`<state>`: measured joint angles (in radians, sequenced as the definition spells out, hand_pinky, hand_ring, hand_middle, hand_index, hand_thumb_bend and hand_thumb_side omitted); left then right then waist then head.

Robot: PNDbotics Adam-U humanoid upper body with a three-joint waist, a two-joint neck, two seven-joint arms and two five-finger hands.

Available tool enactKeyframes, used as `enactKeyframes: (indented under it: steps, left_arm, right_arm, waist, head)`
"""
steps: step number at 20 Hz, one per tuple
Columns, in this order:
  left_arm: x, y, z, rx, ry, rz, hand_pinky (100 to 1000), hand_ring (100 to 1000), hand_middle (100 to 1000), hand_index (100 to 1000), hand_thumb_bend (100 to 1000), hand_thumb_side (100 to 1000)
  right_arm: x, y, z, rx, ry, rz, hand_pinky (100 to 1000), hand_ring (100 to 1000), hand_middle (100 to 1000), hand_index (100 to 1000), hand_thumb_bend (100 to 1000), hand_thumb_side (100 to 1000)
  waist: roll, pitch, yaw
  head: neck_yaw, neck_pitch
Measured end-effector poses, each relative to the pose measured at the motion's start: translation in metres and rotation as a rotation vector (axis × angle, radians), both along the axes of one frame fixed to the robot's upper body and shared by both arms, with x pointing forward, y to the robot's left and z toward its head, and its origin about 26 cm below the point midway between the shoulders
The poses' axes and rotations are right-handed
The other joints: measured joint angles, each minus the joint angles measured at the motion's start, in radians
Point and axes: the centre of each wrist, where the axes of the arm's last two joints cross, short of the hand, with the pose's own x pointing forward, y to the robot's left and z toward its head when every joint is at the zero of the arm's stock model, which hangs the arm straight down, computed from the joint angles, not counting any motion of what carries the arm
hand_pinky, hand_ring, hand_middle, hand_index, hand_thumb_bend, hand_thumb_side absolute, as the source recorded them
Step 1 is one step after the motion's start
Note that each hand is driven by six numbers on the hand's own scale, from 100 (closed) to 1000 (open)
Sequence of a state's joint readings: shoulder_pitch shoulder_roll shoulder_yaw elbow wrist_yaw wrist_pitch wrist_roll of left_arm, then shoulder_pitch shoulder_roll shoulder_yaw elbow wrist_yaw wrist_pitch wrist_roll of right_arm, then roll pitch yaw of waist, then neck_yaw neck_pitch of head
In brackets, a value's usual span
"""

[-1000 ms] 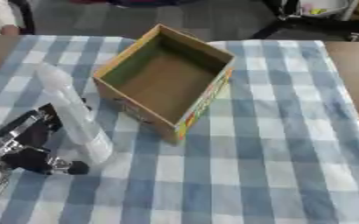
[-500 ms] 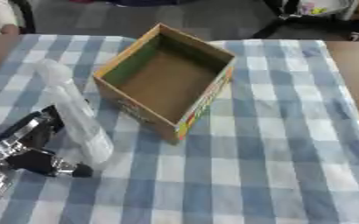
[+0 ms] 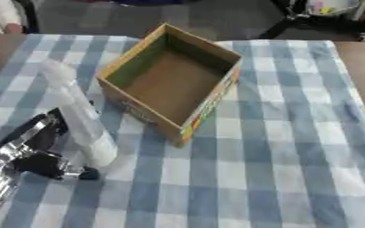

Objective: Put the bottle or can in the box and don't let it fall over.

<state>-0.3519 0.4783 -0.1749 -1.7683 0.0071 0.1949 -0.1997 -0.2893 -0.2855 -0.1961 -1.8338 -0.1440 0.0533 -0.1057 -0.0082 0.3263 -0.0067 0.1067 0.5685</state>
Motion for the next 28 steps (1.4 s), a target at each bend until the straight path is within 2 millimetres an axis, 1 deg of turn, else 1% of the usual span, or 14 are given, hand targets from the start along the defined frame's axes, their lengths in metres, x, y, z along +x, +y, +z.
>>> enactKeyframes:
  steps: [8, 12, 18, 28]
  left_arm:
    - [0.002, -0.006, 0.0, -0.015, -0.001, 0.057, 1000, 635, 788, 932, 952, 154]
    - [0.003, -0.009, 0.002, -0.024, -0.012, 0.083, 1000, 631, 777, 920, 942, 156]
    - [0.005, -0.013, 0.004, -0.028, -0.02, 0.09, 1000, 633, 775, 912, 941, 156]
    - [0.008, -0.017, 0.002, -0.014, -0.012, 0.088, 1000, 637, 776, 891, 936, 146]
  right_arm:
    - [0.0, 0.0, 0.0, 0.001, 0.001, 0.001, 779, 900, 1000, 868, 100, 740]
    - [0.0, 0.0, 0.0, 0.002, 0.002, 0.002, 780, 900, 1000, 868, 100, 741]
    - [0.001, 0.002, -0.002, 0.004, 0.007, 0.003, 779, 900, 1000, 868, 100, 744]
    - [0.001, 0.002, -0.002, 0.003, 0.01, 0.001, 780, 900, 1000, 869, 100, 746]
  waist:
    - [0.0, 0.0, 0.0]
    - [0.0, 0.001, -0.001]
    - [0.0, 0.007, -0.004]
    - [0.001, 0.01, -0.005]
  head:
    - [0.005, -0.001]
    - [0.005, -0.008]
    - [0.007, -0.008]
    - [0.01, -0.009]
